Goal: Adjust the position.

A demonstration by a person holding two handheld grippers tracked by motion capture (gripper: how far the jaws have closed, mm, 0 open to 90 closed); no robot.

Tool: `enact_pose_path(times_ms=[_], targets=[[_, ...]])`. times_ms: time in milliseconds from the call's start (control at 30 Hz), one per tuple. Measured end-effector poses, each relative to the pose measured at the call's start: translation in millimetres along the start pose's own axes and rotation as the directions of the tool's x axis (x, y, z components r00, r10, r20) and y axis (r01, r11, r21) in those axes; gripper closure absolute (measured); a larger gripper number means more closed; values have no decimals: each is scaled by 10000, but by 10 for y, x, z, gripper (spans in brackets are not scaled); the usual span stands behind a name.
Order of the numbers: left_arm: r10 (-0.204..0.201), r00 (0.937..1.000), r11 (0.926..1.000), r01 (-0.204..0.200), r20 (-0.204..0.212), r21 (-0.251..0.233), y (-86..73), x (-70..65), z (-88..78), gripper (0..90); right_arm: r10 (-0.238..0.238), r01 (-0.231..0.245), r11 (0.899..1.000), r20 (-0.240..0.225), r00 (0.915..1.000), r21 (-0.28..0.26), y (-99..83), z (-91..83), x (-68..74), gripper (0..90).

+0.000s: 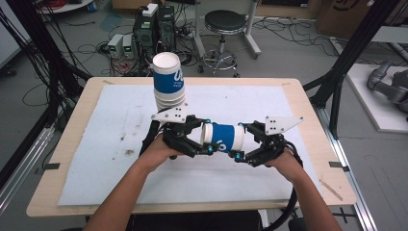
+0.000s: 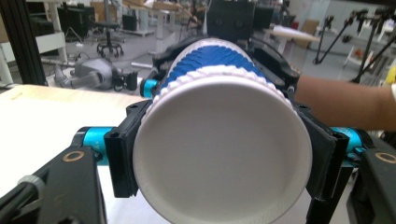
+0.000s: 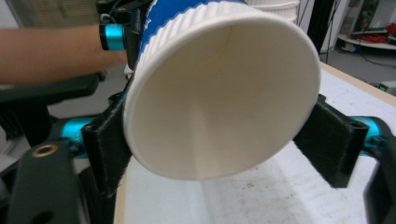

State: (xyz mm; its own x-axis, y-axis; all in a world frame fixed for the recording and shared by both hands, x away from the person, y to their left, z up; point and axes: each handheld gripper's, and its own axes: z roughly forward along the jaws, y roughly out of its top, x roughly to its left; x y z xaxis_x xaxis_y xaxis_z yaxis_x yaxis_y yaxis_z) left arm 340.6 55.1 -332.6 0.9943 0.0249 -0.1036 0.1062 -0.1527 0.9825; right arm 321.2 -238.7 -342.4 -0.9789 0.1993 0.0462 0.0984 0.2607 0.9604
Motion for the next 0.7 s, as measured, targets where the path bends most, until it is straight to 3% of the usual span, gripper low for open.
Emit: enact_pose_path(times_ms=[33, 200, 300, 367, 467, 533, 633, 700], targets=[[64, 10000, 9999, -63, -36, 145, -2, -9, 6, 290, -304, 304, 9991, -12, 9995, 299, 5, -12, 2, 221], [276, 9986, 9939, -226, -444, 1080, 2, -60, 43, 230, -792, 798, 9934, -104, 9968, 820, 30, -29, 12, 244], [645, 9978, 9842, -610, -159, 1664, 1, -79, 70, 232, -914, 936, 9903, -262, 9955, 1029, 63, -26, 15, 250], [997, 9950, 9784, -974, -36, 1824, -3, -82, 70, 289, -1049, 1086, 9866, -362, 9938, 1217, 82, -20, 13, 256], [878, 9961, 9826, -858, -47, 1648, -13, -65, 63, 290, -723, 754, 9910, -318, 9969, 1105, 87, -21, 14, 226], [675, 9976, 9902, -650, -162, 1238, -28, -59, 54, 287, 43, -31, 9989, -247, 9997, 476, 69, -19, 15, 202], [360, 9992, 9987, -353, -186, 362, -44, -43, 6, 287, 871, -889, 9948, -359, 9956, -499, 30, -47, -6, 182], [244, 9997, 9997, -244, -100, -7, -52, -42, -4, 287, 1121, -1139, 9917, -333, 9931, -591, 11, -50, -16, 149]])
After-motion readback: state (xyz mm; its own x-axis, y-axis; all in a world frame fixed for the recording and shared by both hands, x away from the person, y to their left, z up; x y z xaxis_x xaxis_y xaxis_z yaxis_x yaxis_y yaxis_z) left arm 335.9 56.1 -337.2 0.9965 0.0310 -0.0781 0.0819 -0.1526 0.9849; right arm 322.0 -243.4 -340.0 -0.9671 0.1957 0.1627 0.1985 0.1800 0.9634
